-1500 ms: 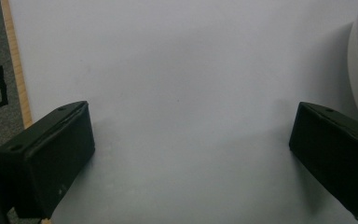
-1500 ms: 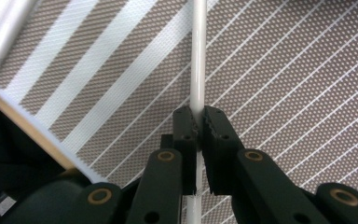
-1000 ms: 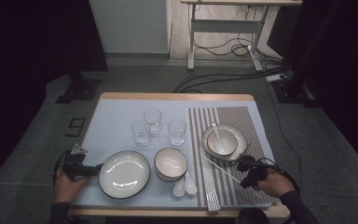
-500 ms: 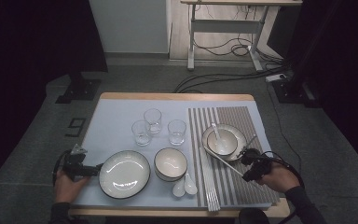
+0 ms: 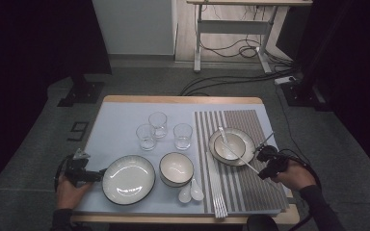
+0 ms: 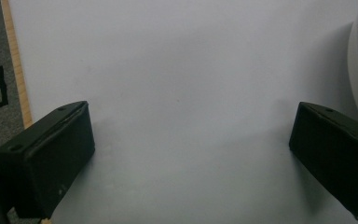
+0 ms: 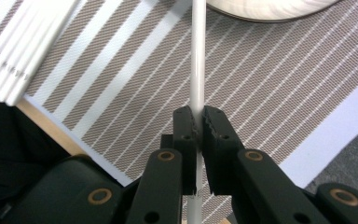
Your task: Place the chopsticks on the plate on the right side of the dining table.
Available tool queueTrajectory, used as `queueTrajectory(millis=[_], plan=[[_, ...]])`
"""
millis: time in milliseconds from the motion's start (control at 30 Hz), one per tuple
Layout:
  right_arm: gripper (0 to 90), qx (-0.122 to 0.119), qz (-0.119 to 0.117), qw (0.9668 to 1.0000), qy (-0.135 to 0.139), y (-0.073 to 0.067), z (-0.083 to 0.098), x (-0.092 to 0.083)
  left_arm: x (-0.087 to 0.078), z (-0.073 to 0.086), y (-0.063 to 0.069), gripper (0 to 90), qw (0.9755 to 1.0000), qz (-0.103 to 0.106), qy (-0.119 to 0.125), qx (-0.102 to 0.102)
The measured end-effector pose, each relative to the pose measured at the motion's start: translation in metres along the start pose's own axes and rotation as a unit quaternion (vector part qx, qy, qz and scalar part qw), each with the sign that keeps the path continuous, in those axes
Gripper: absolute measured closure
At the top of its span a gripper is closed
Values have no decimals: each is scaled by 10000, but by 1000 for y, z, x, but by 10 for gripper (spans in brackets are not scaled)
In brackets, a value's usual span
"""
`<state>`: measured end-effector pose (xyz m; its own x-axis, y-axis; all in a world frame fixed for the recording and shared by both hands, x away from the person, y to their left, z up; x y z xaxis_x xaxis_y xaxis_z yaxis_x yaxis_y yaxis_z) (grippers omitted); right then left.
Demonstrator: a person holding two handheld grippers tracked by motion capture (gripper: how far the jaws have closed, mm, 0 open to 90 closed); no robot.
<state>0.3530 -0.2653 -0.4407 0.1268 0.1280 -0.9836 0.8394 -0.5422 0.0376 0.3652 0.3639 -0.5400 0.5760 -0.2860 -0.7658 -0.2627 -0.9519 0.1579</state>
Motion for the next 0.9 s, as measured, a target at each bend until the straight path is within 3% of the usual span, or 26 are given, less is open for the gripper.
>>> queueTrajectory(millis=[900], plan=[[840,658,206,9976,-99,44,2,2,0,0,0,0,10000,1,-2,2]])
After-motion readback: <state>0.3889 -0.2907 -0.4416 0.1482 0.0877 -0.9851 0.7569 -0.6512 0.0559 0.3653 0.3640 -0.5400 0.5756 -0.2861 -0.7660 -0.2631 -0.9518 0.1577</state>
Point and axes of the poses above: each handheld gripper's, and its own axes: x roughly forward along the jaws, z roughly out of its underside, y roughly to its right, the point moved 2 cm from there along x, roughly forward along the jaws, and after that the axes turned 14 degrees about -x, right-handed, at the moved point
